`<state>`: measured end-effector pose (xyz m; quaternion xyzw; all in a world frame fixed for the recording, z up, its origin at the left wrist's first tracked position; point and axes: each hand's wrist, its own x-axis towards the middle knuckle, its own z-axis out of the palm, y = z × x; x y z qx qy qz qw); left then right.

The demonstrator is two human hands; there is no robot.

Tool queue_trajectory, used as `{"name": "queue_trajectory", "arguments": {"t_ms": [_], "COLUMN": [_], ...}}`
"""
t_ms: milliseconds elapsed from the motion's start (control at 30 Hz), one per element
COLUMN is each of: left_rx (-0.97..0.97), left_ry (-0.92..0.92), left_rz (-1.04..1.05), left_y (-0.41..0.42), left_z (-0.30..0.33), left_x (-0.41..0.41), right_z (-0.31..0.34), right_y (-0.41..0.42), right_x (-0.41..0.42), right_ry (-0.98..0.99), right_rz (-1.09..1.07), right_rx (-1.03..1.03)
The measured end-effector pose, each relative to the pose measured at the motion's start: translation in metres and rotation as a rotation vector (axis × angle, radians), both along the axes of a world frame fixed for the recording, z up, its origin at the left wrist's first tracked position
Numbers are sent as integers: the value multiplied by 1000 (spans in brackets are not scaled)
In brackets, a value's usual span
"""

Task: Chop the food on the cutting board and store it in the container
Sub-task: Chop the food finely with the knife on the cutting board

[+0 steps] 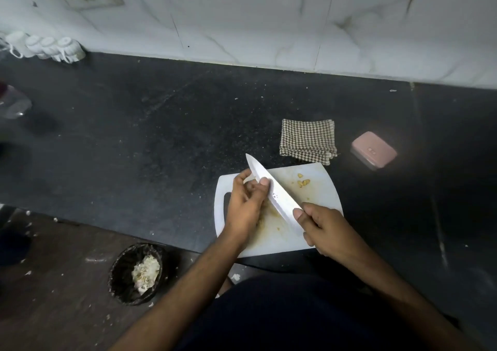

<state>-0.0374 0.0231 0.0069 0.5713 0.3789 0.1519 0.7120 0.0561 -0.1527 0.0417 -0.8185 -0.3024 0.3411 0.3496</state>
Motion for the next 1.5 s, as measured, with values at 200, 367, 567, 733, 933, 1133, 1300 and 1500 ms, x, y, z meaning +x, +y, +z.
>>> {"name": "queue_trajectory", "arguments": {"t_ms": [200, 367, 567, 733, 933, 1133, 1300, 1500], "left_rx": [-355, -174, 366, 241, 241, 820, 1178, 1143], "left_ry": [-72, 13, 151, 149, 164, 238, 426, 431], "left_rz": [166, 148, -38, 21, 102, -24, -412, -512], "left_y": [-2, -2, -17, -30, -41, -61, -61, -50], "left_z": [7, 2, 4, 0, 3, 9, 13, 10], "left_x": [12, 11, 10, 8, -3, -9, 6, 28], "right_z": [-4, -12, -13, -10, -17, -18, -15, -10], "right_y": [-21, -48, -46, -37, -41, -48, -53, -58], "right_x": [5, 13, 16, 10, 10, 13, 14, 16], "right_ry": [-114, -190, -368, -516, -566, -608, -638, -655], "right_rz": [30, -28, -22, 63, 154, 206, 269, 309], "right_rx": [-82, -164, -167, -106, -167, -138, -139, -159]}}
